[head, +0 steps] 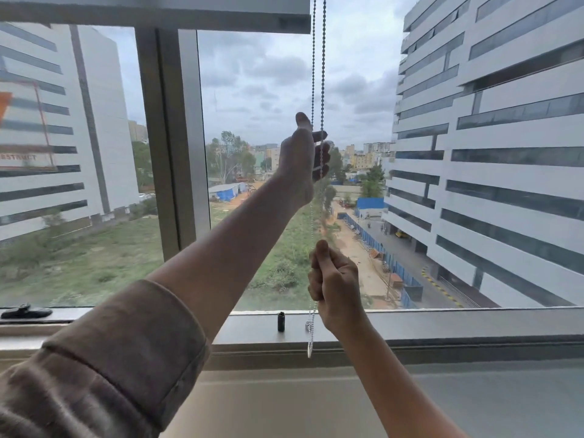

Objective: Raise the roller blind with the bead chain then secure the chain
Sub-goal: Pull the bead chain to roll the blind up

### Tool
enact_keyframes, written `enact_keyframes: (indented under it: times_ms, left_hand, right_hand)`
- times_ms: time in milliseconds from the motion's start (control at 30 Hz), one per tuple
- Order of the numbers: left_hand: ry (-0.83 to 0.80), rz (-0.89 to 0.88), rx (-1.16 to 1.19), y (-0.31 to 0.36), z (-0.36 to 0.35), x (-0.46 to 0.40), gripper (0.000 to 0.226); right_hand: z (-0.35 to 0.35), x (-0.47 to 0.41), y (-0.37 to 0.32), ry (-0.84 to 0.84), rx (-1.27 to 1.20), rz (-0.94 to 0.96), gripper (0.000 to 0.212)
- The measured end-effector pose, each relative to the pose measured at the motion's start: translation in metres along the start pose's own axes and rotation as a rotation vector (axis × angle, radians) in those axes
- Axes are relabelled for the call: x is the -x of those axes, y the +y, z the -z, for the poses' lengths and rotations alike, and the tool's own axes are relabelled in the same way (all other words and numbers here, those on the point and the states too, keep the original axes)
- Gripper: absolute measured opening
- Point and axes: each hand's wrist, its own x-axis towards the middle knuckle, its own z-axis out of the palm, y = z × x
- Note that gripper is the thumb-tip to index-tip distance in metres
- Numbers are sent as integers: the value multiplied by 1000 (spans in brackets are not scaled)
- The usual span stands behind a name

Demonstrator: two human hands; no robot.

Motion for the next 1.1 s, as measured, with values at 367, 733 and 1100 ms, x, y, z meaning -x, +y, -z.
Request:
enact_keyframes:
  times_ms: [367, 733, 1100]
  left_hand:
    - [11, 124, 32, -19, -3, 15, 77]
    - [22, -151, 17, -59, 27, 21, 79]
    - [96, -149, -81, -110, 54, 32, 75]
  right_hand:
    - [10, 23, 31, -43, 23, -67, 41]
    - [25, 0, 28, 41, 95, -161, 49]
    - [-8, -61, -47, -1, 175, -53, 37]
